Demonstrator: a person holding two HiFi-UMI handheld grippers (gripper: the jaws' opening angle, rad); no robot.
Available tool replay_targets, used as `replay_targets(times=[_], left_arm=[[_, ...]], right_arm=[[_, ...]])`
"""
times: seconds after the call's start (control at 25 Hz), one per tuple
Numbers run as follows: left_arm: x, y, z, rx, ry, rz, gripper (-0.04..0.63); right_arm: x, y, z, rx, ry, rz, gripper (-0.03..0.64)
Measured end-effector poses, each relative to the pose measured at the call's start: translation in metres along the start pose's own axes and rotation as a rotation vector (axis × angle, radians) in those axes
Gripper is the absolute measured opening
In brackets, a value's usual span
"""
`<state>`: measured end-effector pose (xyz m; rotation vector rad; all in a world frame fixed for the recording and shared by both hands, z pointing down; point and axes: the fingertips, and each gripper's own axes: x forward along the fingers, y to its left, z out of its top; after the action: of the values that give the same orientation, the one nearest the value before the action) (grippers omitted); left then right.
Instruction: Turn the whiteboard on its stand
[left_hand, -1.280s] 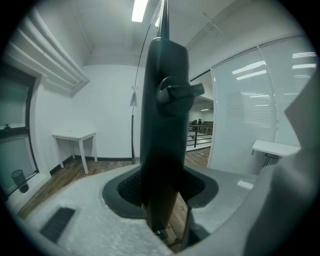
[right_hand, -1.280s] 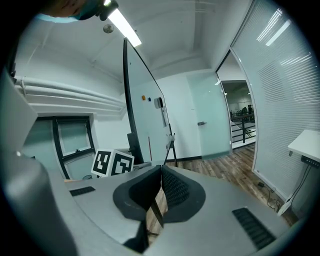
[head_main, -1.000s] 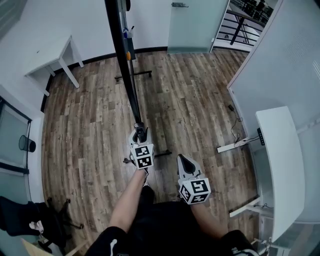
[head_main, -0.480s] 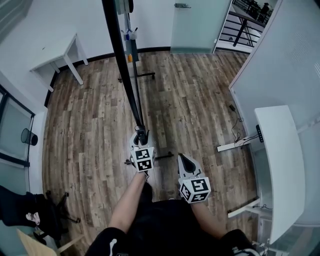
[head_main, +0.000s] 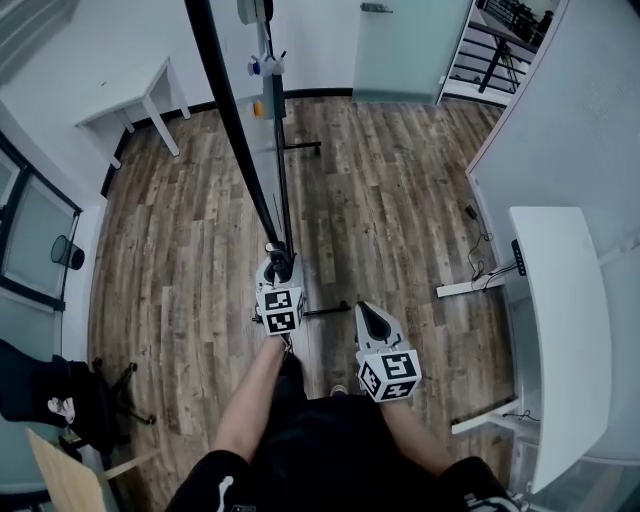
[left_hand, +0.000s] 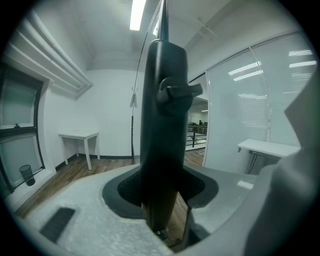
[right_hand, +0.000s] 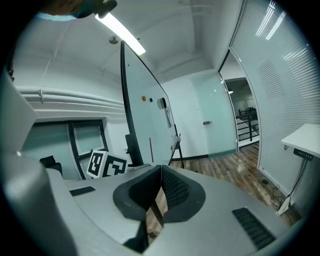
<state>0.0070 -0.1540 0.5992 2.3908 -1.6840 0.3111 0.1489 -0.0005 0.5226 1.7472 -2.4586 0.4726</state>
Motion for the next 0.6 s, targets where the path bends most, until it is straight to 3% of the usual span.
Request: replay_targets(times=[0.6], left_arm=[[-0.081, -0.045, -0.026, 0.001, -0.042, 0.022, 0.181]], right_arm=[[-0.084, -0.007, -0.033, -0.006, 0.046, 0.089, 0.012]])
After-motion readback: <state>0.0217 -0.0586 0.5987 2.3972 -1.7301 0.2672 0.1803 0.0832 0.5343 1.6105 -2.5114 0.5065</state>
